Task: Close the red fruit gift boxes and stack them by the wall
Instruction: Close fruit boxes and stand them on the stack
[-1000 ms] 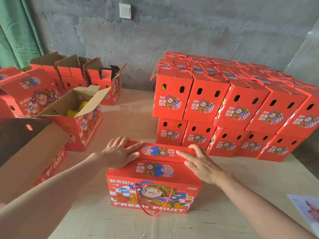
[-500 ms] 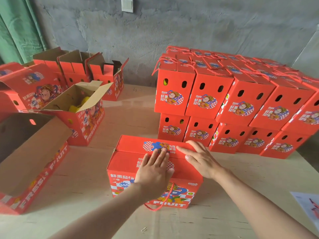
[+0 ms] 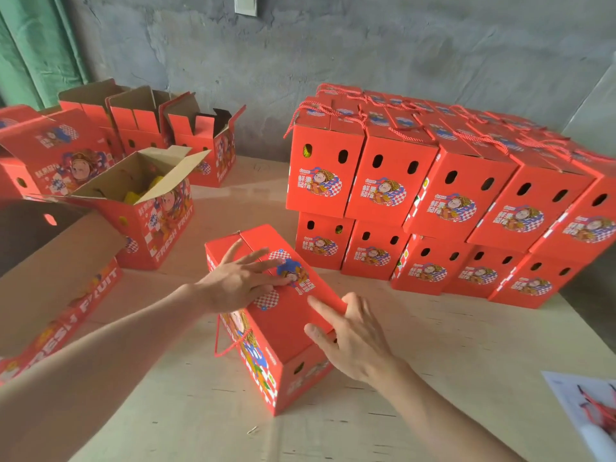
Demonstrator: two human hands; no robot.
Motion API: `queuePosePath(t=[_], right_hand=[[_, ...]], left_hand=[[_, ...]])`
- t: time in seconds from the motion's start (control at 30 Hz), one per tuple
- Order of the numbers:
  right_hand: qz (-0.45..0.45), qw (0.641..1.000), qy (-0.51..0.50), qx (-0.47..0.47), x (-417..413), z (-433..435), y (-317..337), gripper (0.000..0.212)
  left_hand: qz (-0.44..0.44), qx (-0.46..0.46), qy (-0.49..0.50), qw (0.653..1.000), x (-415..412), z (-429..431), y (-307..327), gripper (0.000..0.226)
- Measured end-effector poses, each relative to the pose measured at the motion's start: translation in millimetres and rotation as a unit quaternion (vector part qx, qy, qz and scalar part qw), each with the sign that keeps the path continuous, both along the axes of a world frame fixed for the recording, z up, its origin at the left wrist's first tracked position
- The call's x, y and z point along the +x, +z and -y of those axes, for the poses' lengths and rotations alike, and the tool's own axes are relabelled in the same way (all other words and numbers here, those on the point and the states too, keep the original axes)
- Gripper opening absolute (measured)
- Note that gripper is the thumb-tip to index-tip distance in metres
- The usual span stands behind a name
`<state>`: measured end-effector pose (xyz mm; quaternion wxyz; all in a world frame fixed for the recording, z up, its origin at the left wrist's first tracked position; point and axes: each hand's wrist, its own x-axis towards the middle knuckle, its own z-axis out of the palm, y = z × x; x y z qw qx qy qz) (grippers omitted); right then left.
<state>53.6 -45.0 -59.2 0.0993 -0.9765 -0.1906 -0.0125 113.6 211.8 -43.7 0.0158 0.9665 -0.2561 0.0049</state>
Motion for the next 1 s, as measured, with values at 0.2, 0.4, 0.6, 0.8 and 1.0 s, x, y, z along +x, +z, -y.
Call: queuePosePath(t=[0.2,0.4,0.6,0.8,1.0], right_hand=[[-0.02,0.996,0.08,-0.04,-14,-3,8,0.062],[-0.025,0.998,0.041,0.052,-33,-40,0,0.073],[-0.327,0.713,-0.349,0.512,3,-27,-20,0.047],[-0.449,0.59,-0.295,0.603,25,-57,-16,0.043],[-0.152,0.764,-0.275,0.564,50,-78,8,0.019]], left_hand=[[-0.011,-0.114,0.166,0.979,-49,58,-21,0.046],[-0.004,-0.184,0.064,0.981,-46,16,-12,0.047],[-0.068,-0.564,0.558,0.605,-62,11,-29,0.062],[-0.356,-0.729,0.454,0.369,-64,15,-39,0.044],[-0.194,-0.715,0.507,0.441,-44,13,-30,0.028]])
